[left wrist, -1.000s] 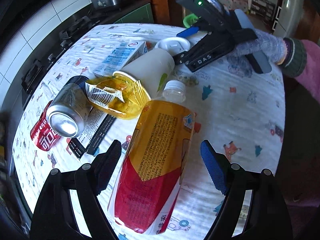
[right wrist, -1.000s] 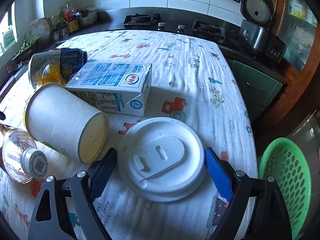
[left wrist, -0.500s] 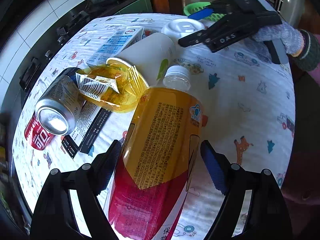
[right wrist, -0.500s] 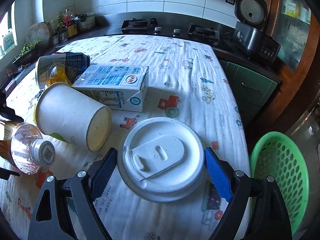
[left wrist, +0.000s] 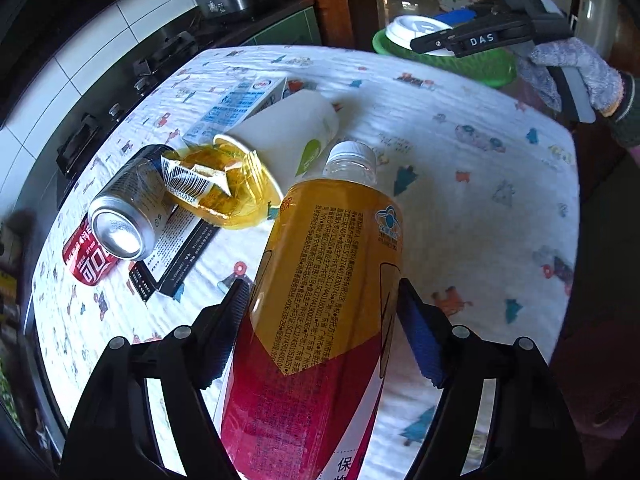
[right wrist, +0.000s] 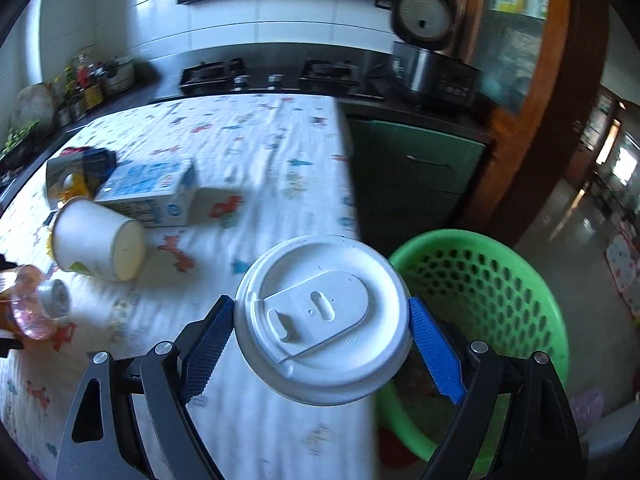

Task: Collect trash
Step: 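Carry the cup lid with the right gripper into the green basket and release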

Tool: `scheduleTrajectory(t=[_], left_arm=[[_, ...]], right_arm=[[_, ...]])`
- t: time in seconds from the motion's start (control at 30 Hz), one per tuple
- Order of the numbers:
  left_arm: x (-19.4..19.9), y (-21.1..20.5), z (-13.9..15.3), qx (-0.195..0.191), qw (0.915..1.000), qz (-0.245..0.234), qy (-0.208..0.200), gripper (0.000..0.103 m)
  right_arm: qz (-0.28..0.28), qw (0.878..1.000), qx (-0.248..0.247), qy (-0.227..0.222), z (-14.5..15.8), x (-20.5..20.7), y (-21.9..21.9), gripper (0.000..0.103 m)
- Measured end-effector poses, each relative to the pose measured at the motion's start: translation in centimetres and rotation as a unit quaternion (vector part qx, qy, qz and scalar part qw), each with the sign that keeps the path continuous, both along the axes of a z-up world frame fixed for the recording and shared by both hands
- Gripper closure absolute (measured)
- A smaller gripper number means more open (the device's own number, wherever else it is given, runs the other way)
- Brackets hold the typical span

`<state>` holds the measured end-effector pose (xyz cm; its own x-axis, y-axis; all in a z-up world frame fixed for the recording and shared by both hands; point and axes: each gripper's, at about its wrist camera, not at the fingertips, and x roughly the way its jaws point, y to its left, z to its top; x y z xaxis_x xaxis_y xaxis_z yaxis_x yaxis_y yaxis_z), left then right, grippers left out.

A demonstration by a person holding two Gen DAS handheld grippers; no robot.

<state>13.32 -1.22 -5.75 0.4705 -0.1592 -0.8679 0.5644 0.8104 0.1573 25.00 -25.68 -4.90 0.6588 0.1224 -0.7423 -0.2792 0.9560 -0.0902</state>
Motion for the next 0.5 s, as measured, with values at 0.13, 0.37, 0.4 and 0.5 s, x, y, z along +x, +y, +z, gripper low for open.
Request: scheduleTrajectory(t=[0.13, 0.37, 0.4, 0.5], left_arm=[[-0.6, -0.4, 1.5, -0.035, 0.9994, 0.004, -0.006, 0.030], [-0.4, -1.8, 4.2, -0.075, 0.9968, 0.006, -0.026, 0.030], [-0.2, -2.2, 4.7, -0.080, 0.9964, 0.006, -0.028, 0.030], [0.3, -3.6, 5.7, -0.086, 0.9954, 0.001, -0.041, 0.030]], right_arm=[[-0.048, 0.999, -0.006, 0.006, 0.0, 0.5, -3.4, 0.019], [-0.111, 0.994, -0.003, 0.022, -0.9, 1.1, -8.6, 0.018], [-0.120, 0.993, -0.004, 0.024, -1.1, 1.1, -9.3, 0.018], [-0.134, 0.991, -0.005, 0.025, -1.4, 1.0, -10.9, 0.016]])
